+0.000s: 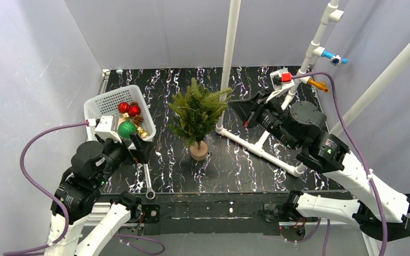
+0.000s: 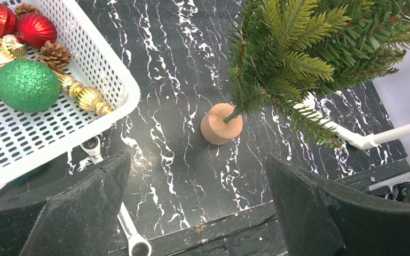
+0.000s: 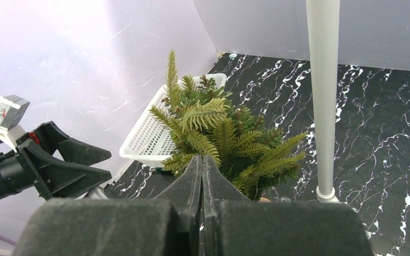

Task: Decorate the small christmas tree
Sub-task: Wrap the decoration item around the Christmas tree.

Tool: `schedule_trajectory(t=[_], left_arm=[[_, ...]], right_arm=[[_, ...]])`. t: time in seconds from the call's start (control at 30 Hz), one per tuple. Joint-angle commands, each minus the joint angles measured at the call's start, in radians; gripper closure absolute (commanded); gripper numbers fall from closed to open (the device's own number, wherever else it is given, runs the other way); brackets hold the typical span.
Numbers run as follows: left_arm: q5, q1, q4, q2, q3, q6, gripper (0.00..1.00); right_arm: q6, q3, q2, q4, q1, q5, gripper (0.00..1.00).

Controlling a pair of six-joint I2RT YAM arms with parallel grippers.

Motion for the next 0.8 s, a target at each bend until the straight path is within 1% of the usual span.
schedule_trajectory(t=[0.0,0.1,0.27,0.77], left_arm=[[0.006,-0.002,0.032,0.015,0.020,0.000,0.01],[0.006,-0.002,0.028,0.012,0.020,0.002,0.01],[0.003,-0.002,0.025,0.006,0.020,0.002,0.01],[-0.001,-0.002,0.015,-0.002,0.025,0.004,0.00]], right_arm=[[-0.020,0.022,-0.004,0.041,-0.023,0.002,0.99],[-0.022,0.001,0.004,0.054,-0.041,-0.017,0.99],[-0.017,-0.023,0.014,0.081,-0.067,-0.008,0.99],[0.060,-0.090,0.060,0.132,-0.146,-0.063,0.99]])
